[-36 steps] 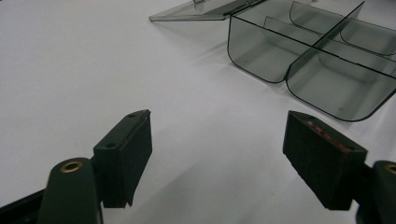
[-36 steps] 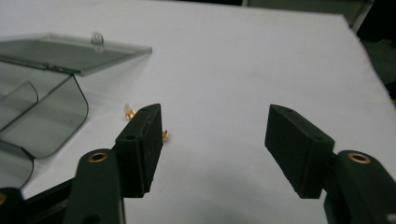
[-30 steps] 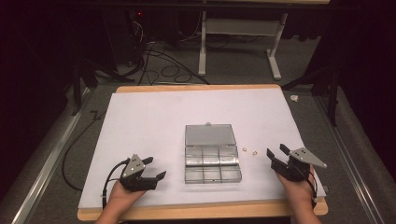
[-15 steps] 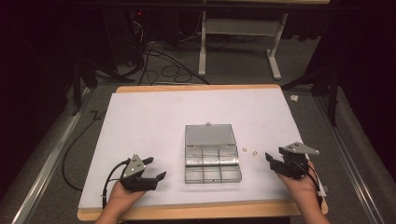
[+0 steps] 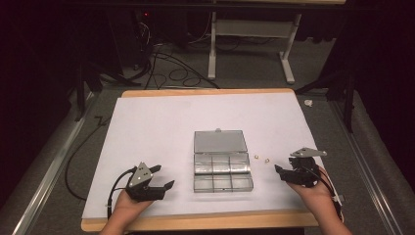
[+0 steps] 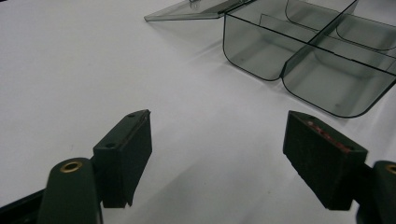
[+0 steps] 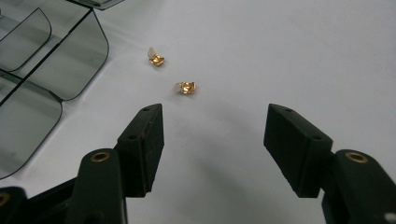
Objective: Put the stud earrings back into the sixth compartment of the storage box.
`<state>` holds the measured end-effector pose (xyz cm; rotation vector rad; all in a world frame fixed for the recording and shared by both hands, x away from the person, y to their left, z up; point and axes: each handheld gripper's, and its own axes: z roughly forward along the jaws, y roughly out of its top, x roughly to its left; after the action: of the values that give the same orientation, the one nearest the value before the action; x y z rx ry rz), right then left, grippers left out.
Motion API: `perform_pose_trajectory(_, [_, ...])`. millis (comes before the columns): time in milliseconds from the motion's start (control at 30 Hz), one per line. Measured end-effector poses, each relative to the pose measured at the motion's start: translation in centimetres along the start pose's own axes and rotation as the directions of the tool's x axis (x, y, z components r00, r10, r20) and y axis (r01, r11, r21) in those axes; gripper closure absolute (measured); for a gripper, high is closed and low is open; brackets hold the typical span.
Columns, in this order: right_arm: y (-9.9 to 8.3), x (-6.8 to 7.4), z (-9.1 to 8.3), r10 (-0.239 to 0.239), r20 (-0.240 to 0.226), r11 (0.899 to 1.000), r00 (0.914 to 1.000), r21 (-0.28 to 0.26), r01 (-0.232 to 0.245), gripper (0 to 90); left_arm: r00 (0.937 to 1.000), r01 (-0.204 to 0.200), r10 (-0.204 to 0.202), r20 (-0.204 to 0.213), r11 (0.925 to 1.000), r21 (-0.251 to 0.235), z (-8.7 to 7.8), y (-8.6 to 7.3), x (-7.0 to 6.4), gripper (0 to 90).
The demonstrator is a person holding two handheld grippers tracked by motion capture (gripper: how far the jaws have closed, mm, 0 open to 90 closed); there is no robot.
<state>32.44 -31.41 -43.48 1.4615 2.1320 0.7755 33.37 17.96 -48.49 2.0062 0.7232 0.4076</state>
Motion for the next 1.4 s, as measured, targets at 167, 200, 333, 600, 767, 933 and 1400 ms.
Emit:
perform_pose_trajectory(167, [0.3,0.0,-0.1,0.026,-0.028,0.999,0.9993,0.046,-0.025,37.3,1.0000,0.000,0.000,0.003,1.0000,0.000,0.0,0.0,0.0,24.6])
perform_pose_trajectory(200, [0.3,0.0,-0.1,0.026,-0.028,0.999,0.9993,0.046,-0.025,37.3,1.0000,0.000,0.000,0.003,1.0000,0.000,0.0,0.0,0.0,24.6])
perform_pose_trajectory(333, [0.4,0.1,-0.1,0.000,-0.027,0.996,0.9996,0.086,0.002,36.6,1.0000,-0.003,0.003,0.006,1.0000,-0.005,0.0,0.0,0.0,24.6])
perform_pose_trajectory(600, [0.6,0.2,0.2,-0.030,-0.040,0.989,0.9988,0.142,0.036,35.5,1.0000,-0.003,0.003,0.005,1.0000,-0.003,0.0,0.0,0.0,24.3])
perform_pose_trajectory(767, [1.0,0.5,0.4,-0.045,-0.056,0.982,0.9974,0.180,0.054,34.9,1.0000,-0.003,0.003,0.004,1.0000,-0.001,0.0,0.0,0.0,24.3])
perform_pose_trajectory(933, [1.3,1.1,0.7,-0.052,-0.082,0.974,0.9953,0.214,0.068,35.4,1.0000,-0.005,0.005,0.004,1.0000,-0.005,0.0,0.0,-0.1,24.4])
perform_pose_trajectory(1400, [2.4,2.0,1.3,-0.088,-0.119,0.944,0.9890,0.307,0.121,35.8,0.9999,-0.008,0.008,0.006,0.9999,-0.009,0.0,0.0,-0.1,24.4])
